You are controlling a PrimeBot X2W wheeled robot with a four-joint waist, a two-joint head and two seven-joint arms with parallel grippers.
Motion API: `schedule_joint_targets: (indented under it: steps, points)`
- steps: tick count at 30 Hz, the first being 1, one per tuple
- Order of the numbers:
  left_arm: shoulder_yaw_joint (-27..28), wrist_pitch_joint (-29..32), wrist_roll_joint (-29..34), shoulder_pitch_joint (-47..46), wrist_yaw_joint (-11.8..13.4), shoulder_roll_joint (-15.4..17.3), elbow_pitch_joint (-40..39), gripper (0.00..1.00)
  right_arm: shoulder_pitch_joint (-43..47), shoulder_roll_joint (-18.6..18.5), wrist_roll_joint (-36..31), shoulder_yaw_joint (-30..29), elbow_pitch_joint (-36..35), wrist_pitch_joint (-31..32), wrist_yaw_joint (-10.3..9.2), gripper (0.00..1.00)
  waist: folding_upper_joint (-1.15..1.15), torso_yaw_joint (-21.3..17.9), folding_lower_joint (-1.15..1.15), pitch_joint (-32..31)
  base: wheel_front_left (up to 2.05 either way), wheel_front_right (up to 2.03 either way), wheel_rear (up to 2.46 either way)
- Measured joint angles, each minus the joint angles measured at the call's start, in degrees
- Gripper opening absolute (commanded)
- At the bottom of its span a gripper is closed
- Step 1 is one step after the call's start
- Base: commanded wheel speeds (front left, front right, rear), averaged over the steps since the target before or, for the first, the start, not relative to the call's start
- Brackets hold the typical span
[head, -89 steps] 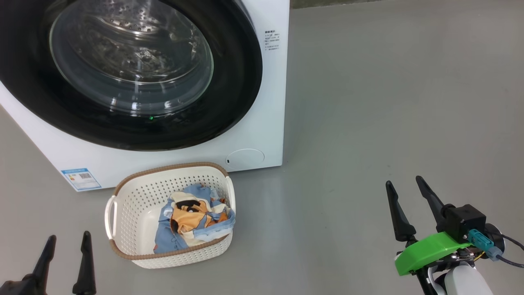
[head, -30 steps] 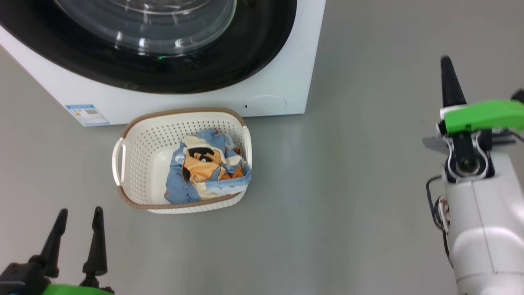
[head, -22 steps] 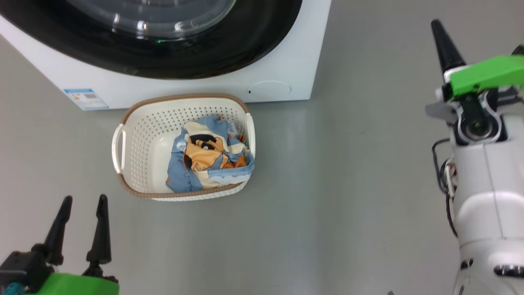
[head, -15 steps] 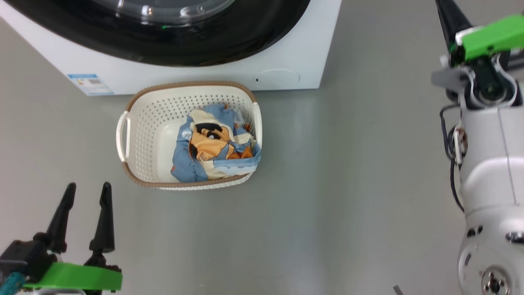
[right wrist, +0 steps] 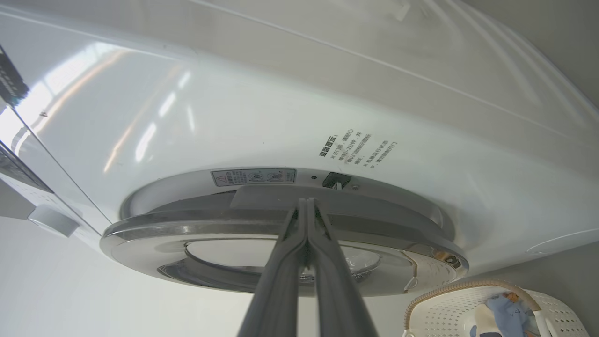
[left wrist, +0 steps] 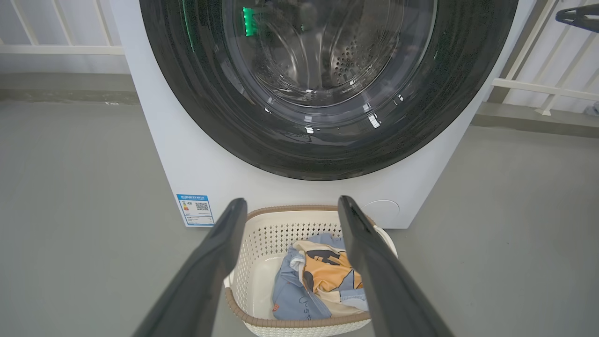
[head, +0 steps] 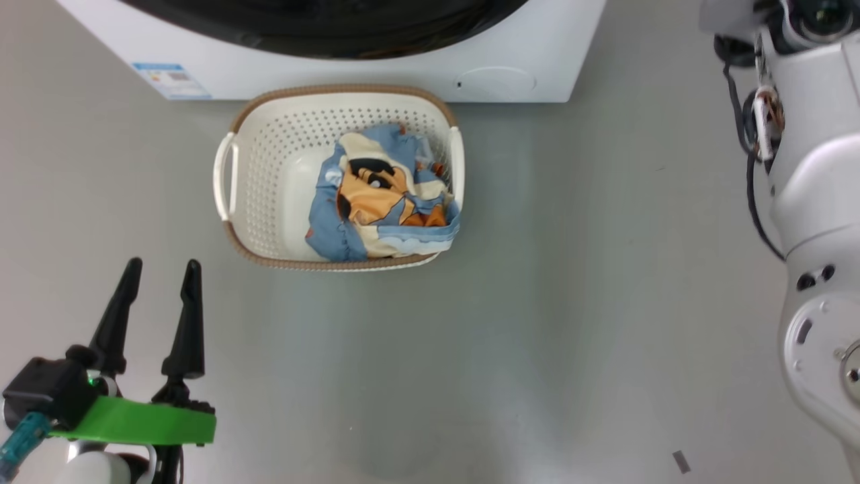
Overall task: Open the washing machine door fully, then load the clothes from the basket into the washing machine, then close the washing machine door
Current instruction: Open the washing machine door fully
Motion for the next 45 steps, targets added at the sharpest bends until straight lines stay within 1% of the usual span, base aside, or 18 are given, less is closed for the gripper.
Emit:
schedule_joint_targets:
  steps: [5, 12, 18, 26, 28, 34, 42, 45]
  points:
    - [-0.6, 0.0, -0.8, -0.8, 0.0, 0.0, -0.1, 1.00, -4.3, 0.0, -2.0, -0.5, 3.0, -0.1, -0.01, 0.00, 0.00, 1.3, 0.00, 1.3, 0.00, 0.00, 0.00]
    - [-1.4, 0.0, -1.0, -1.6, 0.0, 0.0, -0.1, 1.00, -9.5, -0.2, -5.5, -2.3, 7.5, -2.6, -0.01, 0.00, 0.00, 3.1, 0.00, 2.8, 0.00, 0.00, 0.00]
    - [-2.1, 0.0, -1.5, -2.1, 0.0, -0.1, -0.6, 1.00, -12.8, -0.4, -8.0, -3.5, 10.0, -4.5, -0.01, 0.00, 0.00, 3.9, 0.00, 4.1, 0.00, 0.00, 0.00]
    - [-2.8, -0.2, -2.2, -3.9, 0.0, -0.4, -1.4, 1.00, -16.5, -0.8, -9.8, -4.4, 12.0, -6.6, -0.01, 0.00, 0.00, 4.7, 0.00, 6.4, 0.00, 0.00, 0.00]
    - [-2.9, -0.2, -2.4, -3.9, 0.0, -0.5, -1.4, 1.00, -17.4, -0.9, -11.2, -4.7, 12.5, -7.1, -0.01, 0.00, 0.00, 5.0, 0.00, 7.1, 0.00, 0.00, 0.00]
    - [-3.2, -0.2, -2.7, -5.1, 0.0, -0.7, -1.4, 1.00, -17.7, -0.9, -12.2, -5.0, 13.2, -7.5, -0.01, 0.00, 0.00, 5.8, 0.00, 7.9, 0.00, 0.00, 0.00]
    - [-3.3, -0.2, -3.2, -5.4, 0.0, -1.1, -1.4, 1.00, -19.6, -1.2, -14.6, -5.4, 13.5, -7.4, -0.14, 0.00, 0.00, 6.7, 0.00, 9.1, 0.00, 0.00, 0.00]
    - [-3.3, -0.2, -3.2, -6.0, 0.0, -1.3, -1.3, 1.00, -20.2, -1.4, -14.9, -5.4, 13.5, -6.0, -0.14, 0.00, 0.00, 6.9, 0.00, 9.6, 0.00, 0.00, 0.00]
